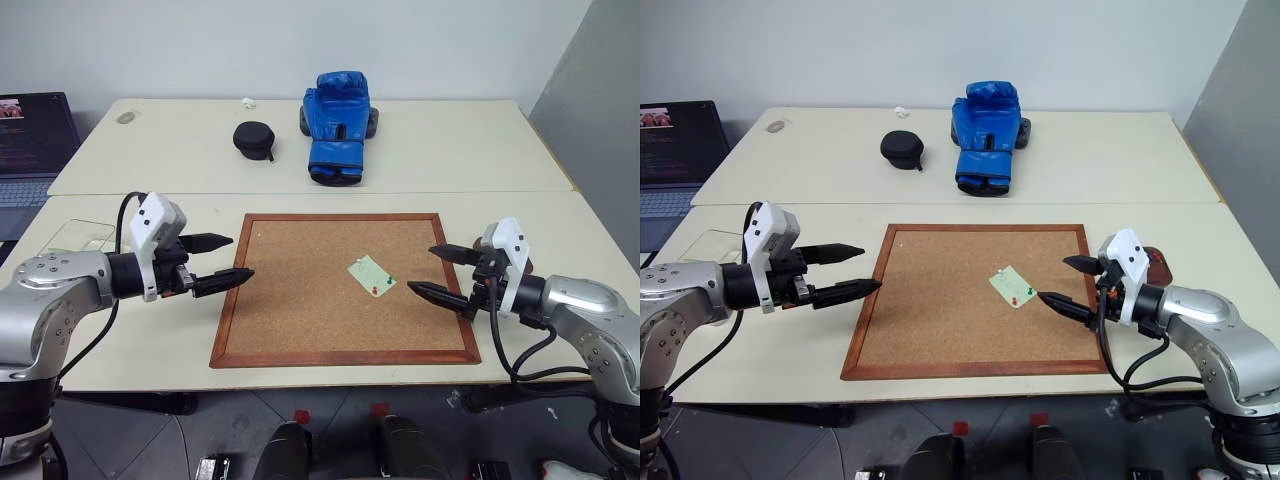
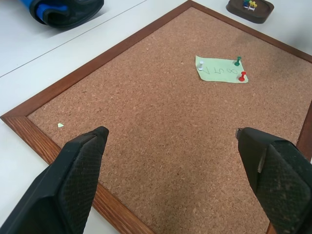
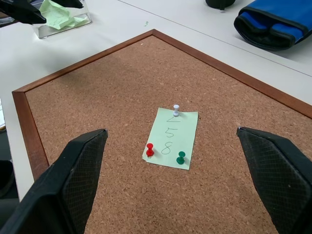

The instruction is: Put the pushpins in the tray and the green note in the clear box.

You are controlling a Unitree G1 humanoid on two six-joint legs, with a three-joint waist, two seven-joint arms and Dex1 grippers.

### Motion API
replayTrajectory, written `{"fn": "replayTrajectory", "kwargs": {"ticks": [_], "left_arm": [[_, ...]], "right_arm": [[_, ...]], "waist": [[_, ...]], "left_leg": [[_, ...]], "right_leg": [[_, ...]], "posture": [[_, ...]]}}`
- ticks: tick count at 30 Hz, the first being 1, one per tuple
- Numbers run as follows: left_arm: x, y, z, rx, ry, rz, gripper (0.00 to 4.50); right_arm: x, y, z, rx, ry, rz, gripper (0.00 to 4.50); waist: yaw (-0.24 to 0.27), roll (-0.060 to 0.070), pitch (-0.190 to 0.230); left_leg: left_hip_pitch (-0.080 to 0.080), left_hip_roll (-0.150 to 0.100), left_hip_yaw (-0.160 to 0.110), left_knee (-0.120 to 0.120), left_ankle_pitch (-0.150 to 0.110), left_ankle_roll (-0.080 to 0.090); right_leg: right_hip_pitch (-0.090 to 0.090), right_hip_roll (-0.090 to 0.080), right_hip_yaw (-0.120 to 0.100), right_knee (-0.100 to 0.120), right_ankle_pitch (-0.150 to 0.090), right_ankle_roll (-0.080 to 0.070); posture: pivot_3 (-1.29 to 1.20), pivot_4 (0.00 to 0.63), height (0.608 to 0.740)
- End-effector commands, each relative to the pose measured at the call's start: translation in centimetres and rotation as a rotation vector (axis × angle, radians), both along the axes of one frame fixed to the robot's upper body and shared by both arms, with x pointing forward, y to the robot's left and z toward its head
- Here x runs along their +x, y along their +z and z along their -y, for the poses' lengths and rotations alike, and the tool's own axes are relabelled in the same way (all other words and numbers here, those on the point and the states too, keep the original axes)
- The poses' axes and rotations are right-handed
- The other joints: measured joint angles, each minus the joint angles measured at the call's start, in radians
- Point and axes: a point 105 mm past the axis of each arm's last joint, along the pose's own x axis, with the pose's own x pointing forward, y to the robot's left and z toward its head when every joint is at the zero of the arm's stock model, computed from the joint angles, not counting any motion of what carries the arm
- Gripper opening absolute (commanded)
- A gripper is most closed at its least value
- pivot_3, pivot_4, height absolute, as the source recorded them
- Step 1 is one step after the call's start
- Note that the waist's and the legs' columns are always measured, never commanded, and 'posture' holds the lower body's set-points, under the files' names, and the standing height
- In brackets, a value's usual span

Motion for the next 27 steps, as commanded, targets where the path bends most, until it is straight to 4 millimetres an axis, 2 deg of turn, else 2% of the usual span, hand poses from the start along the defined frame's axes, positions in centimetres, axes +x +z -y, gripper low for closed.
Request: {"fn": "replayTrajectory", "kwargs": {"ticks": [1,3,8,13,22,27], "left_arm": [[0.6,0.6,0.8,-0.009,0.000,0.085,4.30],[0.4,0.3,1.7,-0.039,-0.030,0.101,3.97],[0.3,-0.5,3.5,-0.066,-0.082,0.107,2.78],[0.4,-2.3,5.8,-0.049,-0.167,0.107,1.80],[1.8,-4.9,8.4,-0.042,-0.217,0.095,0.11],[2.2,-6.8,8.8,-0.030,-0.216,0.072,0.04]], "right_arm": [[0.0,0.9,0.2,0.005,0.000,0.051,4.50],[-0.1,0.5,0.0,0.001,0.006,0.054,4.50],[0.2,0.3,-0.8,0.011,0.022,0.062,4.50],[0.9,-0.5,-2.7,0.008,0.057,0.083,4.50],[3.8,-1.8,-5.6,0.000,0.031,0.096,4.50],[5.2,-2.4,-6.4,-0.004,0.017,0.097,4.50]], "waist": [[0.000,0.000,0.000],[0.000,0.000,0.000],[0.000,0.000,0.000],[0.000,0.000,0.000],[-0.002,0.000,0.000],[-0.001,0.000,0.000]], "left_leg": [[0.000,0.000,0.000,0.000,0.000,0.000],[0.000,0.000,0.000,0.000,0.000,0.000],[0.000,0.000,0.000,0.001,0.000,0.000],[0.000,0.000,0.001,0.001,0.000,0.000],[0.000,-0.001,0.001,0.002,0.000,0.000],[0.000,-0.001,0.000,0.002,0.000,0.000]], "right_leg": [[0.000,0.000,0.000,0.000,0.000,0.000],[0.000,0.000,0.000,0.000,0.000,0.000],[0.000,0.000,0.000,0.000,0.000,0.000],[0.000,0.000,0.000,0.001,0.000,0.000],[0.000,0.000,0.000,0.001,0.000,0.000],[-0.001,0.000,0.000,0.001,0.000,0.000]], "posture": [[0.00,0.150,0.740],[0.00,0.150,0.740],[0.00,0.150,0.740],[0.00,0.150,0.740],[0.00,0.150,0.740],[0.00,0.150,0.740]]}}
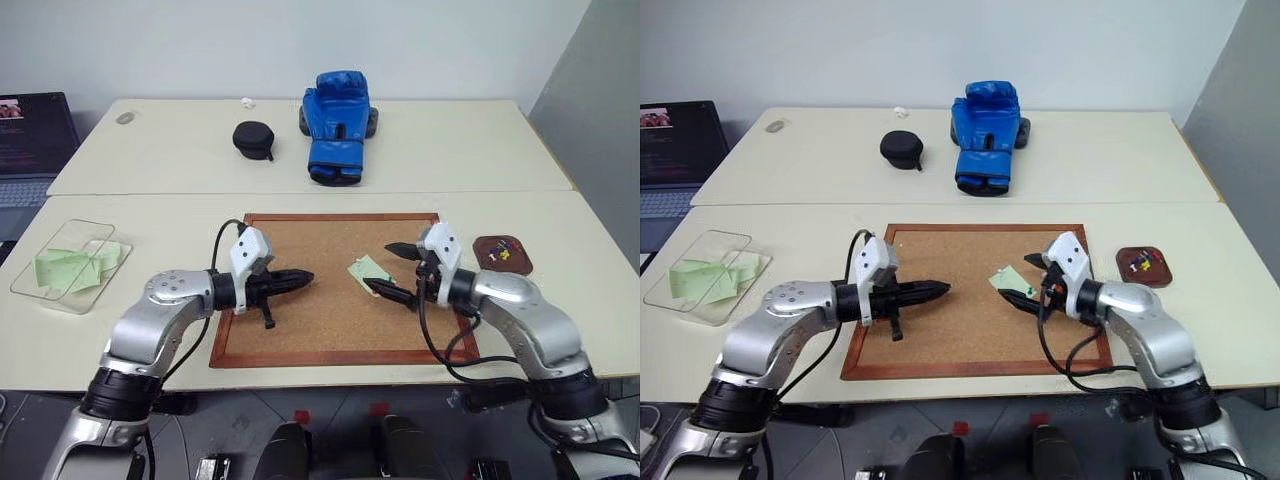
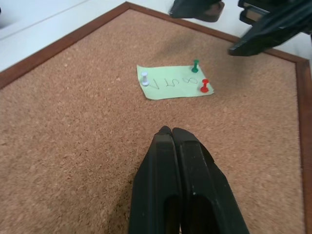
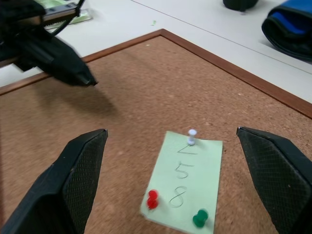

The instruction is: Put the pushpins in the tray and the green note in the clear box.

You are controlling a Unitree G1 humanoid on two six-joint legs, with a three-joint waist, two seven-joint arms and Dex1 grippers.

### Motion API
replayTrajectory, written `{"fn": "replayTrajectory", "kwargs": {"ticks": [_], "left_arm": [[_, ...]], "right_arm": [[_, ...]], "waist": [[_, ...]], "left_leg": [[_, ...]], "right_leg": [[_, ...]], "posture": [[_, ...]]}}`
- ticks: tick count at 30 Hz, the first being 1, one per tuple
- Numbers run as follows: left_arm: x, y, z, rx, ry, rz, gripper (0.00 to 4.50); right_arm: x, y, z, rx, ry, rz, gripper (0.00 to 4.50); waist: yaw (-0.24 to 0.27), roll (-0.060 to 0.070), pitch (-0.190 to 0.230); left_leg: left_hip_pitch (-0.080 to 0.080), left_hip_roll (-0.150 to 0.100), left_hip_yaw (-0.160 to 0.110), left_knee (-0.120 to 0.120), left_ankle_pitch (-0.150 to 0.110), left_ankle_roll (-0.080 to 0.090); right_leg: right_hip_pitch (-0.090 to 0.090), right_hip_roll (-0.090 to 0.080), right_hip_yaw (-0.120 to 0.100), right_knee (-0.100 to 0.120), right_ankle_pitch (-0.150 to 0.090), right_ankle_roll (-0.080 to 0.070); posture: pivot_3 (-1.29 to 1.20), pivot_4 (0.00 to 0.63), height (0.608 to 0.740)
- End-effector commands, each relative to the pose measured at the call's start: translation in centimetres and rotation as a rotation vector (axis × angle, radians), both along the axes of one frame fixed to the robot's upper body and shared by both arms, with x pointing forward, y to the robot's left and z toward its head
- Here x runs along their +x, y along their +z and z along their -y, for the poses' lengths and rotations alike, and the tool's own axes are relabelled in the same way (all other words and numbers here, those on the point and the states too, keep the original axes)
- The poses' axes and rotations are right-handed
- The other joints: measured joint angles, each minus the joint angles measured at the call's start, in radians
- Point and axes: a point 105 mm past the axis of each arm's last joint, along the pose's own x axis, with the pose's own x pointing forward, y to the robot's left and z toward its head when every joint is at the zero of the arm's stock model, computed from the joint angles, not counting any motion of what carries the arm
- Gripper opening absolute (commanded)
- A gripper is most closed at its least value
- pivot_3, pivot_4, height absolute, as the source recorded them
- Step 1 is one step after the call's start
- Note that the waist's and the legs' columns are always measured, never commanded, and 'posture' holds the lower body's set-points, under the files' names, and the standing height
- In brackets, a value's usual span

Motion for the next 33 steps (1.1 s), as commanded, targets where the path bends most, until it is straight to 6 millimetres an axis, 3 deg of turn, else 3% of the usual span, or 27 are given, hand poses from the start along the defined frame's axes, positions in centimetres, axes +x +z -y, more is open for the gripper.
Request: {"fn": "replayTrajectory", "kwargs": {"ticks": [1,7,12,26,33], "left_arm": [[0.4,-0.9,0.2,0.042,-0.002,0.023,0.04],[0.3,-5.4,0.0,0.179,0.001,-0.049,0.04],[0.0,-5.7,0.0,0.181,-0.015,-0.049,0.04],[0.1,-5.0,0.2,0.169,-0.016,-0.024,0.00],[0.0,-5.0,0.6,0.168,-0.021,-0.023,0.00]], "right_arm": [[0.9,0.7,-0.7,0.003,0.001,0.051,4.50],[1.8,-0.1,-2.2,0.000,0.019,0.044,4.50],[2.3,-0.6,-2.8,-0.008,0.026,0.036,4.50],[3.5,-2.8,-2.8,-0.132,0.027,0.034,1.86],[4.0,-2.6,-2.8,-0.120,0.008,0.033,0.61]], "waist": [[0.000,0.000,0.000],[0.000,0.001,-0.001],[0.000,0.002,-0.003],[-0.001,0.003,-0.003],[-0.001,0.003,-0.003]], "left_leg": [[0.000,0.000,0.000,0.000,0.000,0.000],[0.001,0.000,-0.001,0.000,0.000,0.000],[0.003,-0.001,-0.001,0.001,0.000,0.000],[0.004,-0.001,-0.001,0.001,0.000,0.000],[0.004,0.000,-0.001,0.001,0.000,0.000]], "right_leg": [[0.000,0.000,0.000,0.000,0.000,0.000],[0.001,0.000,0.000,0.000,0.000,0.000],[0.003,-0.001,0.000,0.000,0.000,0.000],[0.003,0.000,0.000,0.001,0.000,0.000],[0.003,0.000,0.000,0.001,0.000,0.000]], "posture": [[0.00,0.150,0.740],[0.00,0.150,0.740],[0.00,0.150,0.740],[0.00,0.150,0.740],[0.00,0.150,0.740]]}}
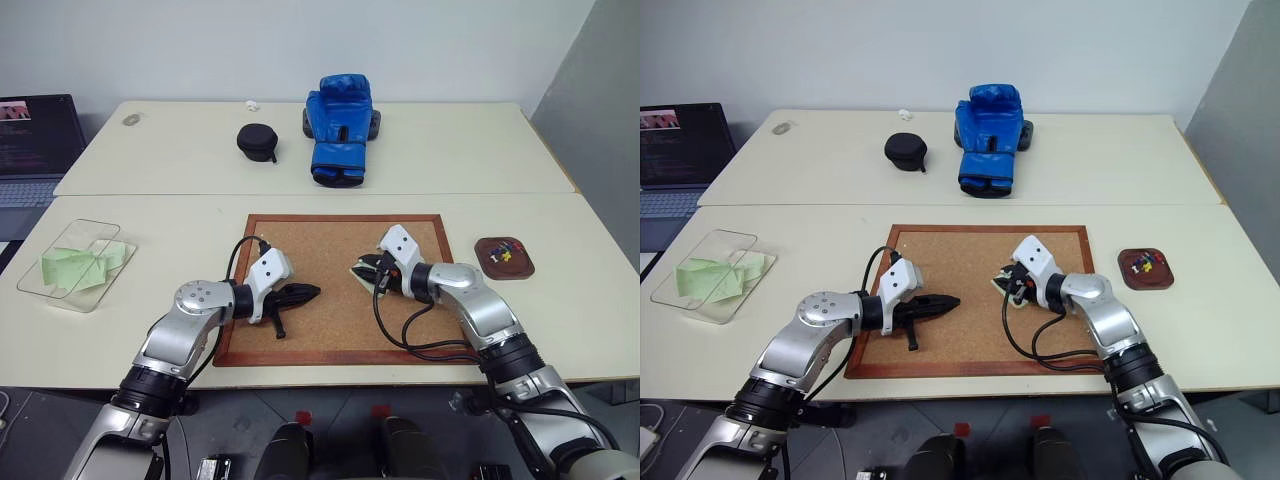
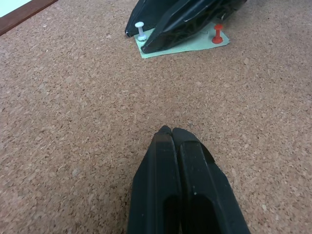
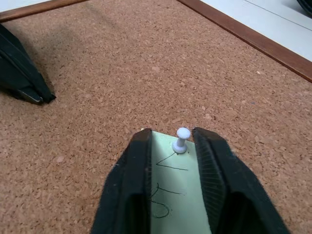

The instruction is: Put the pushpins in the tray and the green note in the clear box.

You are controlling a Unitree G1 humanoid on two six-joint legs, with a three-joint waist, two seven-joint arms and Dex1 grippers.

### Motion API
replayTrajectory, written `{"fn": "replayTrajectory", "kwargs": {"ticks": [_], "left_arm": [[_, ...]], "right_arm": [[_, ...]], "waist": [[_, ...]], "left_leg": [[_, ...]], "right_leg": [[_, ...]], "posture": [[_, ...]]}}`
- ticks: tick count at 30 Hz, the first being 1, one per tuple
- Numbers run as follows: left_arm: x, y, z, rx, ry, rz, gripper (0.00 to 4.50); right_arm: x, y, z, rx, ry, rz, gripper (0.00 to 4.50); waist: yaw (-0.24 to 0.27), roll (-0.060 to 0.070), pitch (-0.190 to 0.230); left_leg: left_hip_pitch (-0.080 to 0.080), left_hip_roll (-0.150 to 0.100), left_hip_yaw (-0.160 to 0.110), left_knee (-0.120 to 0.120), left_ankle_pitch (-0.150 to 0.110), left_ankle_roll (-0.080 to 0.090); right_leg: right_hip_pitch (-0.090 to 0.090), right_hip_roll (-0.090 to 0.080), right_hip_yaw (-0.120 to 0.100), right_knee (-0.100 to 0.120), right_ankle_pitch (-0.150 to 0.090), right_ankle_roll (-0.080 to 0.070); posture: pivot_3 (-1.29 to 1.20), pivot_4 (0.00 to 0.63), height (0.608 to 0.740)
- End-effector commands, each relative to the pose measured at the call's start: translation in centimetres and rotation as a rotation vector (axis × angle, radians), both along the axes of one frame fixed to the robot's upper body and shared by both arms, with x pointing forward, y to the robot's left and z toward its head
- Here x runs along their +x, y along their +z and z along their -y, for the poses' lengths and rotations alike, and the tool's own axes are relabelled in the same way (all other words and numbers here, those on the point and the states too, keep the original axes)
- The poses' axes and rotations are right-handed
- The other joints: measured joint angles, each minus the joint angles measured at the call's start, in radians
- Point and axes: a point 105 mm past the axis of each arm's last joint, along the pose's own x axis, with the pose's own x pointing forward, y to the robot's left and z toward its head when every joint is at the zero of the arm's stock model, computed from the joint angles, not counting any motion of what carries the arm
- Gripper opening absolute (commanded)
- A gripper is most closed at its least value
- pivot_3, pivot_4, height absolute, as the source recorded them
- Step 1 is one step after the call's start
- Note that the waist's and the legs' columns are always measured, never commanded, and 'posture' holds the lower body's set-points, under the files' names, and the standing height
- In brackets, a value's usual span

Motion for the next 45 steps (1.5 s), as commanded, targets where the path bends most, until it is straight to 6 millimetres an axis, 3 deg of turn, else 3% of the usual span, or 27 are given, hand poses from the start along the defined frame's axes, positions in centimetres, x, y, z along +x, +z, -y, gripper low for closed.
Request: {"fn": "replayTrajectory", "kwargs": {"ticks": [1,4,15,22,27,29,34,39,41,45], "left_arm": [[-0.6,-1.7,0.2,0.043,0.002,-0.054,0.00],[-0.6,-1.7,0.2,0.043,0.004,-0.054,0.00],[-0.5,-1.7,0.4,0.042,0.007,-0.056,0.00],[-0.5,-1.9,0.3,0.049,0.016,-0.067,0.00],[-0.5,-1.9,0.2,0.054,0.019,-0.067,0.00],[-0.6,-1.9,0.2,0.055,0.019,-0.067,0.00],[-0.9,-2.1,0.1,0.060,0.017,-0.077,0.00],[-0.9,-2.3,0.2,0.058,0.011,-0.083,0.00],[-1.0,-2.3,0.3,0.058,0.004,-0.087,0.00],[-0.8,-2.4,0.5,0.062,-0.005,-0.087,0.00]], "right_arm": [[0.5,1.3,-0.3,0.035,0.001,0.031,0.36],[0.6,1.4,0.0,0.038,-0.009,0.030,0.01],[-1.0,3.7,0.0,0.117,0.077,0.067,0.01],[-1.3,4.0,0.3,0.108,0.090,0.077,0.01],[-0.7,5.2,1.9,0.152,0.014,0.089,0.01],[-0.5,6.2,3.2,0.194,-0.046,0.089,0.01],[-0.3,8.1,9.9,0.237,-0.340,0.118,0.01],[-0.1,7.2,17.0,0.165,-0.659,0.117,0.01],[-0.3,6.4,18.7,0.143,-0.726,0.091,0.01],[-0.4,5.0,19.7,0.149,-0.784,0.038,0.01]], "waist": [[0.000,0.000,0.000],[0.000,0.000,0.000],[0.003,0.000,0.000],[0.003,0.000,0.000],[0.003,0.000,0.000],[0.003,0.000,0.000],[0.004,0.000,0.000],[0.003,0.001,-0.001],[0.003,0.002,-0.001],[0.002,0.003,-0.002]], "left_leg": [[0.000,0.000,0.000,0.000,0.000,0.000],[0.000,0.000,0.000,0.000,0.000,0.000],[-0.001,-0.001,-0.001,0.000,0.000,0.000],[0.000,0.000,-0.001,0.000,0.000,0.000],[0.000,0.000,-0.001,0.000,0.000,0.000],[0.000,0.000,-0.001,0.000,0.000,0.000],[-0.001,-0.001,-0.002,0.000,0.000,0.000],[-0.001,0.000,-0.001,0.000,0.000,0.000],[0.000,-0.001,0.001,0.000,0.000,0.000],[0.000,0.000,0.004,0.000,0.000,0.000]], "right_leg": [[0.000,0.000,0.000,0.000,0.000,0.000],[0.000,0.000,0.000,0.000,0.000,0.000],[0.000,-0.001,0.000,0.000,0.000,0.000],[0.001,-0.001,0.000,0.000,0.000,0.000],[0.001,0.000,-0.001,0.000,0.000,0.000],[0.001,-0.001,-0.001,0.000,0.000,0.000],[0.001,-0.001,-0.001,-0.001,0.000,0.000],[0.001,-0.001,0.000,-0.001,0.000,0.000],[0.001,-0.001,0.000,-0.001,0.000,0.000],[0.001,-0.001,0.001,-0.001,0.000,0.000]], "posture": [[0.00,0.150,0.740],[0.00,0.150,0.740],[0.00,0.150,0.740],[0.00,0.150,0.740],[0.00,0.150,0.740],[0.00,0.150,0.740],[0.00,0.150,0.740],[0.00,0.150,0.740],[0.00,0.150,0.740],[0.00,0.150,0.740]]}}
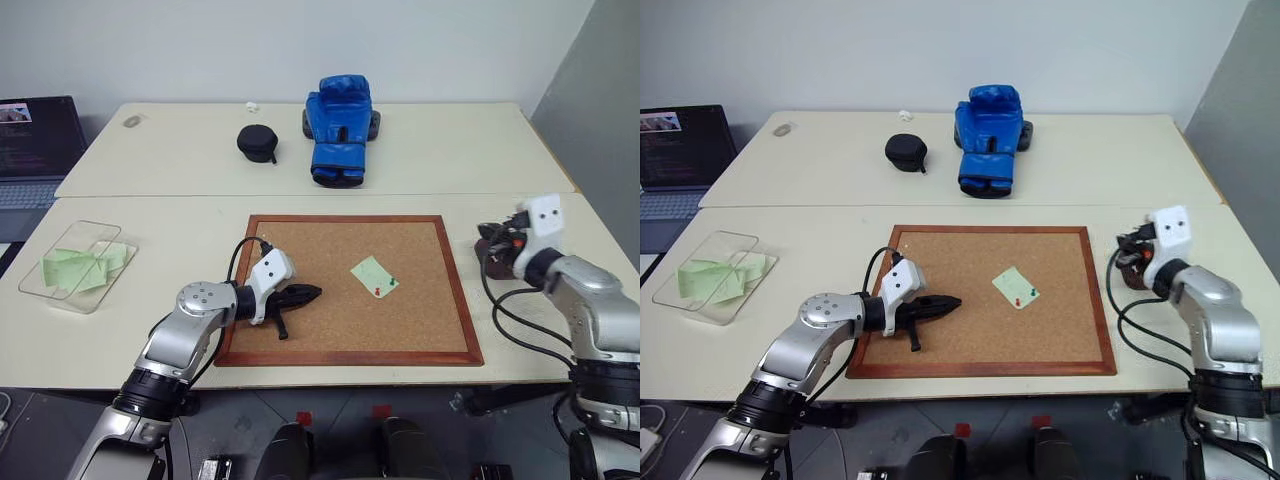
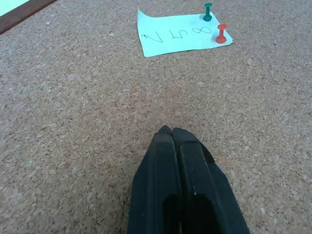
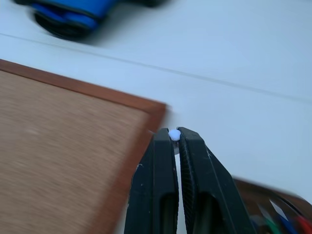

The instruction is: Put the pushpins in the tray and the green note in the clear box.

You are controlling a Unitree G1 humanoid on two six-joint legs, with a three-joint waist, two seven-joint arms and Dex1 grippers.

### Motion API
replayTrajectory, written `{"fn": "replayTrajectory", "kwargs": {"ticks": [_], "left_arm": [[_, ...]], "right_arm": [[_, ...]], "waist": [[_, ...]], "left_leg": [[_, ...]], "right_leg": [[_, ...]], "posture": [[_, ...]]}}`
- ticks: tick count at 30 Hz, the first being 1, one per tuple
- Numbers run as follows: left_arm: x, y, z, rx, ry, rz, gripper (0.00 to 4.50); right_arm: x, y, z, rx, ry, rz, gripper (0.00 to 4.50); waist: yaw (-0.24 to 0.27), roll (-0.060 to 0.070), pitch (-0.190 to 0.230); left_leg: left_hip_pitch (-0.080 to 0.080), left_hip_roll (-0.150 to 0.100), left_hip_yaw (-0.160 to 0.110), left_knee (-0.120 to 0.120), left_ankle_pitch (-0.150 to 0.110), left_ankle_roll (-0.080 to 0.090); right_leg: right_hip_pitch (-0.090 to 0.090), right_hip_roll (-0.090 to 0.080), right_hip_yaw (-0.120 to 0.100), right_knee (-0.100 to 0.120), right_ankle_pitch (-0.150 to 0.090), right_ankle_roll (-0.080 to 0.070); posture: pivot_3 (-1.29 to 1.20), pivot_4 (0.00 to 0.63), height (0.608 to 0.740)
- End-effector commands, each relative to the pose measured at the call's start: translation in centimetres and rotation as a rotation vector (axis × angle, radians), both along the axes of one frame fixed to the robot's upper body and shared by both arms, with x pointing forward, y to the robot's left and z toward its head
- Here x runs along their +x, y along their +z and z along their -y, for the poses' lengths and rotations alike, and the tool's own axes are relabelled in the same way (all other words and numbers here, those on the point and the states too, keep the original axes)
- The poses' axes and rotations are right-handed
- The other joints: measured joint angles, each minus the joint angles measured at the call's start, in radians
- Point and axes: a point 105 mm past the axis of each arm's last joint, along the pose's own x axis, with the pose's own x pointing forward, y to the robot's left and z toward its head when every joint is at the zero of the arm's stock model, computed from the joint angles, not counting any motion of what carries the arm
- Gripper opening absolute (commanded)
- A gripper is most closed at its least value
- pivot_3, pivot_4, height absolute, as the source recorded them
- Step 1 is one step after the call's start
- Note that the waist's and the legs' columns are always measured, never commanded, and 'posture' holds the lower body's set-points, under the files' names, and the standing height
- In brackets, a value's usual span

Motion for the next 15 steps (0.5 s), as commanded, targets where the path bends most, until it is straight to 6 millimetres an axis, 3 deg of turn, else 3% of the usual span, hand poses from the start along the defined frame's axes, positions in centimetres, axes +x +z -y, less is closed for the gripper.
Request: {"fn": "replayTrajectory", "kwargs": {"ticks": [1,5,15], "left_arm": [[-0.6,-2.2,0.1,0.057,-0.018,-0.074,0.00],[-0.5,-2.0,0.2,0.061,-0.025,-0.069,0.00],[-0.7,-2.1,-0.1,0.067,-0.024,-0.072,0.00]], "right_arm": [[0.1,0.1,1.0,0.006,-0.054,0.007,0.01],[0.4,-0.8,2.1,0.035,-0.120,-0.012,0.01],[0.5,-1.5,3.7,0.003,-0.183,-0.003,2.02]], "waist": [[-0.001,0.001,-0.001],[-0.001,0.003,-0.001],[-0.001,0.005,-0.003]], "left_leg": [[0.000,0.000,0.000,0.000,0.000,0.000],[0.000,0.000,0.001,0.000,0.000,0.000],[0.000,0.000,0.002,0.000,0.000,0.000]], "right_leg": [[0.000,0.000,0.000,0.000,0.000,0.000],[0.001,0.000,0.000,0.000,0.000,0.000],[0.001,0.000,0.000,-0.001,0.000,0.000]], "posture": [[0.00,0.150,0.740],[0.00,0.150,0.740],[0.00,0.150,0.740]]}}
